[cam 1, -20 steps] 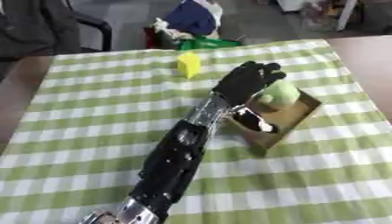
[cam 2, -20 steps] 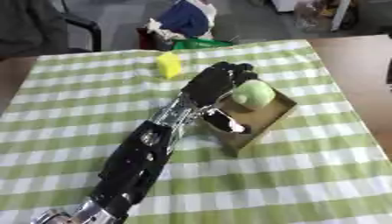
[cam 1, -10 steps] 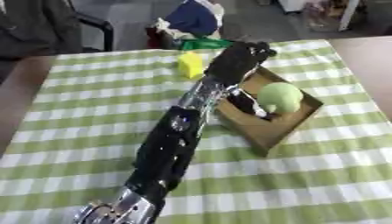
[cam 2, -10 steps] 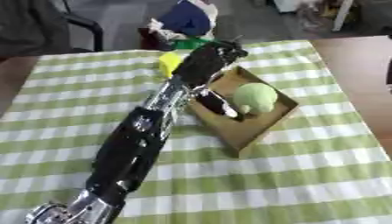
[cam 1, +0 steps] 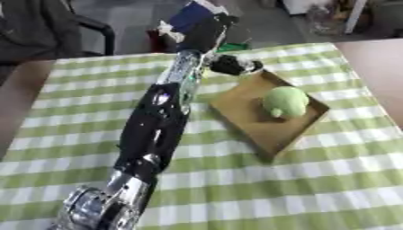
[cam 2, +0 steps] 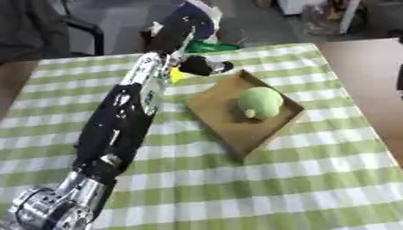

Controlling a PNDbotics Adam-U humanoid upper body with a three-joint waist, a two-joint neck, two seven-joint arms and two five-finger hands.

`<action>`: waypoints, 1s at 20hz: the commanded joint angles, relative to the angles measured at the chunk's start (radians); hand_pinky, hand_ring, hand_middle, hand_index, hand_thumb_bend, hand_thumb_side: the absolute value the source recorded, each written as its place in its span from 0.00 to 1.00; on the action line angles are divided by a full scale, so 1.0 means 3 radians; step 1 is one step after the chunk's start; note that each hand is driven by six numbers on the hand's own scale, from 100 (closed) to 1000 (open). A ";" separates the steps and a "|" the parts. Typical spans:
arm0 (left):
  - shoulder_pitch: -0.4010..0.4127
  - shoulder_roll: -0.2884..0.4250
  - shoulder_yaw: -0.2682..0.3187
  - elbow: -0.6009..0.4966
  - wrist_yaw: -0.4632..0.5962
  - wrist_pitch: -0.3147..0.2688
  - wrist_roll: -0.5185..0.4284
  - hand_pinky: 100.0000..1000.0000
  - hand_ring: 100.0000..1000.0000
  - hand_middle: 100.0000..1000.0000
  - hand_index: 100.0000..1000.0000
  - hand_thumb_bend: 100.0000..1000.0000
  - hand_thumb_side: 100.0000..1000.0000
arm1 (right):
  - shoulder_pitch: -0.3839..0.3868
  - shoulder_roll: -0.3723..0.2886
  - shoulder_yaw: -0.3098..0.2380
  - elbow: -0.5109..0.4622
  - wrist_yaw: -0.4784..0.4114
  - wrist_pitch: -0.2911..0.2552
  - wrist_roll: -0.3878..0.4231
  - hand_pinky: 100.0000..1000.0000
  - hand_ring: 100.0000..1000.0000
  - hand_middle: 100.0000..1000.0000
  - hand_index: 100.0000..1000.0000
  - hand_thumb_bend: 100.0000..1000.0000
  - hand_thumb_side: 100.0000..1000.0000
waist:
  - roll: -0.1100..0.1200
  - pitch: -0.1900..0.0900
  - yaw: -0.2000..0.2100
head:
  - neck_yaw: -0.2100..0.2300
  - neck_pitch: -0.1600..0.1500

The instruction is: Pick up objects on the table and place them in the box.

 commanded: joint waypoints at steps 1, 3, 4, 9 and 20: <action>-0.0142 0.0147 0.0133 0.0118 0.0076 0.0223 0.0051 0.71 0.68 0.75 0.90 0.68 0.59 | -0.0051 -0.0051 -0.0005 -0.0050 -0.0029 -0.0008 0.0021 0.85 0.78 0.68 0.96 0.00 0.39 | -0.0022 -0.0040 -0.0025 | 0.0026 -0.0057; -0.0175 0.0197 0.0196 0.0232 0.0121 0.0334 0.0108 0.70 0.67 0.74 0.89 0.66 0.59 | -0.0058 -0.0050 0.0006 -0.0051 -0.0028 -0.0011 0.0032 0.85 0.78 0.68 0.97 0.00 0.39 | -0.0015 -0.0034 -0.0050 | 0.0035 -0.0064; -0.0189 0.0226 0.0229 0.0296 0.0158 0.0387 0.0137 0.70 0.67 0.74 0.89 0.66 0.59 | -0.0061 -0.0048 0.0012 -0.0052 -0.0029 -0.0013 0.0038 0.85 0.78 0.68 0.97 0.00 0.39 | -0.0011 -0.0031 -0.0063 | 0.0041 -0.0067; -0.0257 0.0408 0.0323 0.0599 0.0353 0.0566 0.0301 0.69 0.65 0.72 0.89 0.66 0.58 | -0.0076 -0.0044 0.0032 -0.0051 -0.0026 -0.0018 0.0062 0.85 0.78 0.68 0.97 0.00 0.39 | 0.0016 -0.0009 -0.0122 | 0.0067 -0.0092; -0.0353 0.0795 0.0323 0.1083 0.0558 0.0575 0.0433 0.69 0.65 0.71 0.89 0.66 0.49 | -0.0083 -0.0042 0.0051 -0.0046 0.0003 -0.0027 0.0089 0.86 0.78 0.68 0.97 0.00 0.39 | 0.0097 0.0064 -0.0212 | 0.0138 -0.0122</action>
